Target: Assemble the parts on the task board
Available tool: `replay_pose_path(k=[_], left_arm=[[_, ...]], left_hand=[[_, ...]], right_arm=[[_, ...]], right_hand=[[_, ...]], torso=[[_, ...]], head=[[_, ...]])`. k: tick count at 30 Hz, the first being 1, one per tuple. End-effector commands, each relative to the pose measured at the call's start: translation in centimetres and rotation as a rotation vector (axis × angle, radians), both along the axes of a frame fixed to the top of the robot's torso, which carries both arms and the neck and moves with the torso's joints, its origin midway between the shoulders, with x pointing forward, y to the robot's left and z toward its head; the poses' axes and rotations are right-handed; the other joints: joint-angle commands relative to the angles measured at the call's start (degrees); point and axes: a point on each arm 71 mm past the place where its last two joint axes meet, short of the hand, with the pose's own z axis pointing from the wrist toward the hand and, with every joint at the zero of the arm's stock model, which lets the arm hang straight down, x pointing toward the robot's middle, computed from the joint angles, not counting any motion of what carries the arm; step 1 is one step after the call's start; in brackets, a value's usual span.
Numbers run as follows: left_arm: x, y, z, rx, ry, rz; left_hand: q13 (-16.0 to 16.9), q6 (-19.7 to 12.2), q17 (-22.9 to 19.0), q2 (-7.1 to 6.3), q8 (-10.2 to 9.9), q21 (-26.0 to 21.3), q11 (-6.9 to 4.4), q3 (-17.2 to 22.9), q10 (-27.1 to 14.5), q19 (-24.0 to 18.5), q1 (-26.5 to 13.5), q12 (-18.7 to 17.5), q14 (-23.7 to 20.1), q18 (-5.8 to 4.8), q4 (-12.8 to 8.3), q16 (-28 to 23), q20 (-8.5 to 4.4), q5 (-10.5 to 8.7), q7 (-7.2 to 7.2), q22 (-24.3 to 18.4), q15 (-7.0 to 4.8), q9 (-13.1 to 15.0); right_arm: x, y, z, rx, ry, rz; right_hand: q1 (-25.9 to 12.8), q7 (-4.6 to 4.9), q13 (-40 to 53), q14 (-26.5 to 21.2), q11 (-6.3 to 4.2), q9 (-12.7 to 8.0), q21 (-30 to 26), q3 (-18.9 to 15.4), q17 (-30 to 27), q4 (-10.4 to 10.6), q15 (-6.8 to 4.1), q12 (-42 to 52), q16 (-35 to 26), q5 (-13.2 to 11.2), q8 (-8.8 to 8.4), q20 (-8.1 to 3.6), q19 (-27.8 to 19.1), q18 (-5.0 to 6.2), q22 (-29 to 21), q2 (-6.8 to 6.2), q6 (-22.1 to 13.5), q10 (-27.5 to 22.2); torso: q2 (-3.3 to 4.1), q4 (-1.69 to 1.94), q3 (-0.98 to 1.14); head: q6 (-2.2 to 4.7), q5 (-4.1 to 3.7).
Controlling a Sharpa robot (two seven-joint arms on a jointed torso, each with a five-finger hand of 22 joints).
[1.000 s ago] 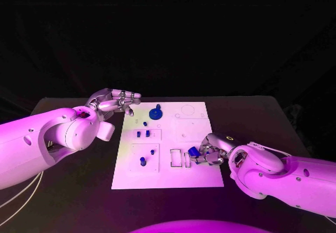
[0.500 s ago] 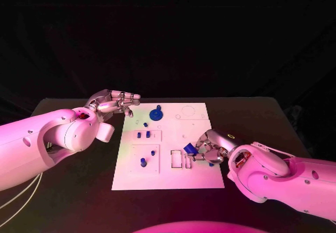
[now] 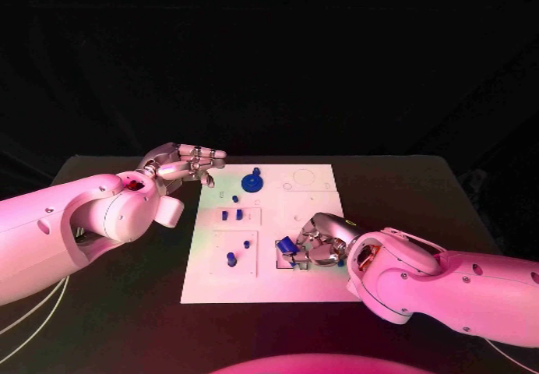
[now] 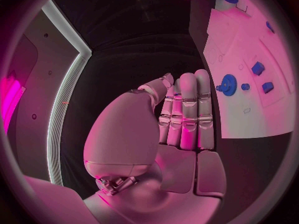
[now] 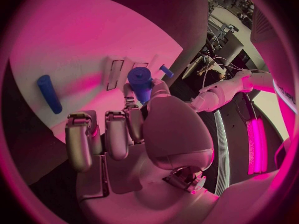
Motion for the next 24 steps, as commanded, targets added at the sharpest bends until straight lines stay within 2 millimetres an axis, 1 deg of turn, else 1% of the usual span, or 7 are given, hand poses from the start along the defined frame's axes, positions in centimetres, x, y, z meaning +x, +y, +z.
replay_pose_path(k=[1,4,9,14,18,24], left_arm=[[-0.09,-0.32,0.11,-0.013,0.000,-0.020],[-0.11,-0.37,0.12,-0.015,0.001,-0.025],[-0.12,-0.29,0.13,-0.015,0.001,-0.026],[-0.13,-0.31,0.13,-0.016,0.001,-0.030],[-0.14,-0.31,0.14,-0.017,0.001,-0.032],[-0.14,-0.27,0.13,-0.017,0.002,-0.032]], left_hand=[[0.09,0.04,-0.06,0.58,-0.21,-0.28,-0.01,-0.34,-0.46,0.06,0.00,0.18,-0.34,0.30,-0.09,0.06,0.24,0.17,0.08,-0.08,0.14,-0.07],[0.11,0.02,-0.11,0.63,-0.21,-0.37,0.01,-0.48,-0.55,0.07,-0.16,0.22,-0.40,0.29,-0.02,0.09,0.26,0.16,0.09,-0.14,0.16,-0.11],[0.11,0.02,-0.11,0.63,-0.21,-0.37,0.01,-0.49,-0.55,0.07,-0.16,0.22,-0.40,0.29,-0.02,0.10,0.26,0.16,0.09,-0.15,0.16,-0.11],[0.11,0.02,-0.11,0.63,-0.21,-0.37,0.01,-0.49,-0.55,0.07,-0.16,0.22,-0.40,0.29,-0.02,0.10,0.26,0.16,0.09,-0.15,0.16,-0.11],[0.11,0.01,-0.13,0.62,-0.21,-0.40,0.02,-0.54,-0.59,0.06,-0.22,0.22,-0.43,0.29,0.00,0.10,0.27,0.16,0.09,-0.17,0.17,-0.12],[0.11,0.01,-0.13,0.62,-0.21,-0.40,0.02,-0.54,-0.59,0.06,-0.22,0.22,-0.43,0.29,0.00,0.10,0.27,0.16,0.09,-0.17,0.17,-0.12]], right_arm=[[-0.05,0.49,-0.72,-0.007,0.077,0.030],[0.19,0.69,-0.90,-0.006,0.078,0.026],[0.55,0.75,-1.01,-0.008,0.061,0.016],[0.78,0.72,-1.05,-0.017,0.046,0.012],[0.83,0.71,-1.01,-0.025,0.033,0.017],[0.75,0.63,-0.86,-0.032,0.018,0.022]], right_hand=[[-0.35,-1.05,0.13,4.01,-0.21,1.86,-0.30,-0.41,4.95,0.16,-0.34,-0.11,0.19,-0.73,0.65,-0.28,5.24,-0.80,14.49,1.25,0.98,0.51],[-1.71,-1.25,0.38,4.03,-0.37,2.37,-0.12,-1.12,5.06,0.14,-0.45,-0.08,0.25,-2.38,1.05,-0.37,5.30,-0.83,14.54,1.64,1.41,0.70],[-2.97,-1.43,0.92,4.09,-0.53,2.92,0.18,-1.84,5.34,0.17,-0.59,0.20,0.41,-3.43,1.47,-0.48,5.40,-0.90,14.62,2.07,1.70,1.05],[-3.88,-1.60,1.53,4.14,-0.65,3.32,0.42,-2.33,5.62,0.20,-0.69,0.62,0.55,-3.94,1.81,-0.56,5.49,-0.95,14.69,2.42,1.93,1.42],[-5.55,-1.74,2.05,4.18,-0.77,3.84,0.62,-3.49,5.82,0.18,-0.78,0.92,0.67,-5.66,2.22,-0.66,5.55,-0.99,14.74,2.31,2.05,1.73],[-5.79,-1.86,2.67,4.22,-0.86,4.07,0.85,-3.68,6.08,0.15,-0.84,1.44,0.80,-5.76,2.45,-0.71,5.64,-1.04,14.81,2.51,2.20,2.08]], torso=[[0.05,0.13,-0.01],[0.01,0.22,-0.03],[0.07,0.16,-0.03],[0.07,0.28,-0.02],[0.07,0.32,-0.01],[0.07,0.40,0.00]], head=[[-0.07,0.05],[-0.17,0.05],[-0.18,0.13],[-0.27,0.07],[-0.34,-0.01],[-0.37,-0.07]])
